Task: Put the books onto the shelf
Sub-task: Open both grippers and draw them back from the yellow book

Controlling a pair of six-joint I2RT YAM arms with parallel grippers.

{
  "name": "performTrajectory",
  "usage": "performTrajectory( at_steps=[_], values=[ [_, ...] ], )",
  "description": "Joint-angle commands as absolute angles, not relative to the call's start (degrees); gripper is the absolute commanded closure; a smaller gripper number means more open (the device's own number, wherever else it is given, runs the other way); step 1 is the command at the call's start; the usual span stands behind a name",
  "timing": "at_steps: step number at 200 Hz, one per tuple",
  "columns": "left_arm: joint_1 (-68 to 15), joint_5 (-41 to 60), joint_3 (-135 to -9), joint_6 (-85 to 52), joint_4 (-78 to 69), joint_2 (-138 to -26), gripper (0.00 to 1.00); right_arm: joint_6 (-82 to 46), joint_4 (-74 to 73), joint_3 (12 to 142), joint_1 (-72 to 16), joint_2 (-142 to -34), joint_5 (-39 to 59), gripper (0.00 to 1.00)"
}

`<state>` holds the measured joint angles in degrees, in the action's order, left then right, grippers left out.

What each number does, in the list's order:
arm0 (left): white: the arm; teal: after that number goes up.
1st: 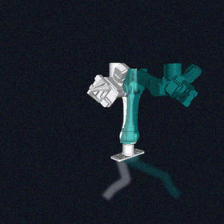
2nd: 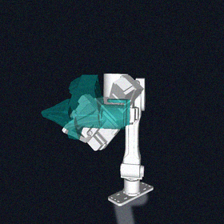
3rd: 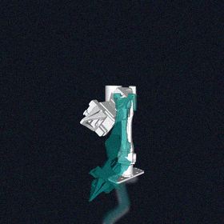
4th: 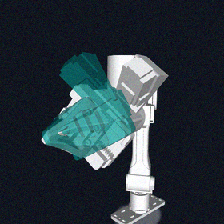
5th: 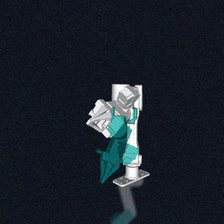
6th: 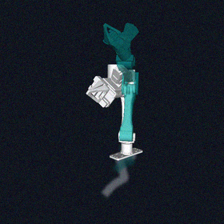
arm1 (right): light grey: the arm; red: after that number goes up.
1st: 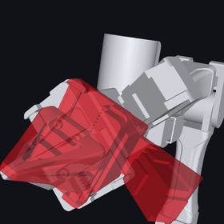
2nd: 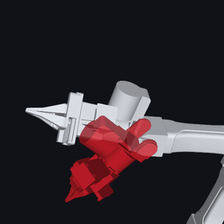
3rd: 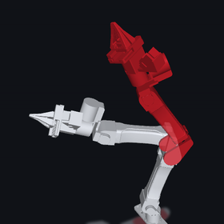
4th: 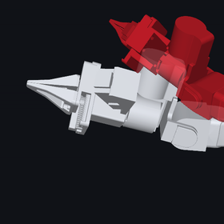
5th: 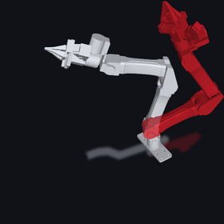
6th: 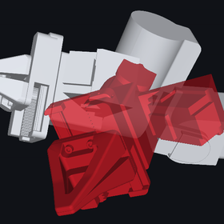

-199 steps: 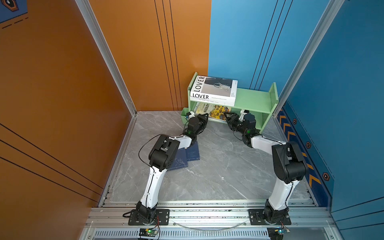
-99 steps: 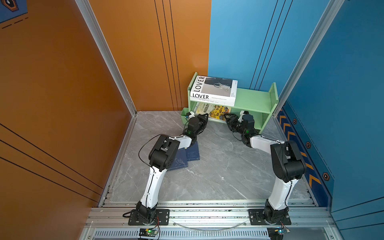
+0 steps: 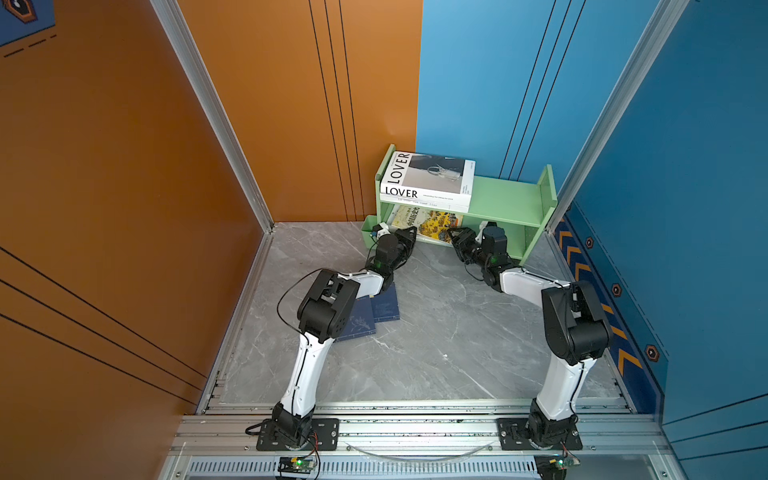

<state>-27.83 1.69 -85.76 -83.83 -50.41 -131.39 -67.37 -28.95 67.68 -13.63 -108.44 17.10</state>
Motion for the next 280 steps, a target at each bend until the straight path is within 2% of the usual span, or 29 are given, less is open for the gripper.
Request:
performTrajectory(
  at_steps=[1, 24, 62, 122, 175, 280],
  values=[
    [-28.2, 1.2, -86.0, -82.6, -50.9, -131.3, 0.85, -65.3, -24.1, 68.2, -14.0, -108.4, 14.6, 0.43],
    [-28.3, 1.3, -85.6, -82.6, -50.7, -131.1, 0.79, -64.3, -22.5, 68.4, -14.0, -108.0, 13.7, 0.43],
    [-27.8, 1.3, -84.1, -82.6, -50.3, -129.7, 0.58, -63.0, -20.6, 68.6, -13.7, -107.8, 12.4, 0.43],
    [-24.0, 4.9, -82.6, -81.8, -40.0, -125.1, 0.42, -63.2, -20.5, 67.9, -13.6, -107.9, 12.0, 0.43],
    [-20.9, 8.3, -84.0, -79.4, -32.2, -123.3, 0.40, -63.3, -20.5, 67.7, -13.7, -107.8, 12.3, 0.43],
    [-21.4, 2.0, -78.5, -70.5, -28.7, -114.5, 0.39, -62.7, -21.4, 67.4, -13.4, -106.7, 13.1, 0.43]
  ],
)
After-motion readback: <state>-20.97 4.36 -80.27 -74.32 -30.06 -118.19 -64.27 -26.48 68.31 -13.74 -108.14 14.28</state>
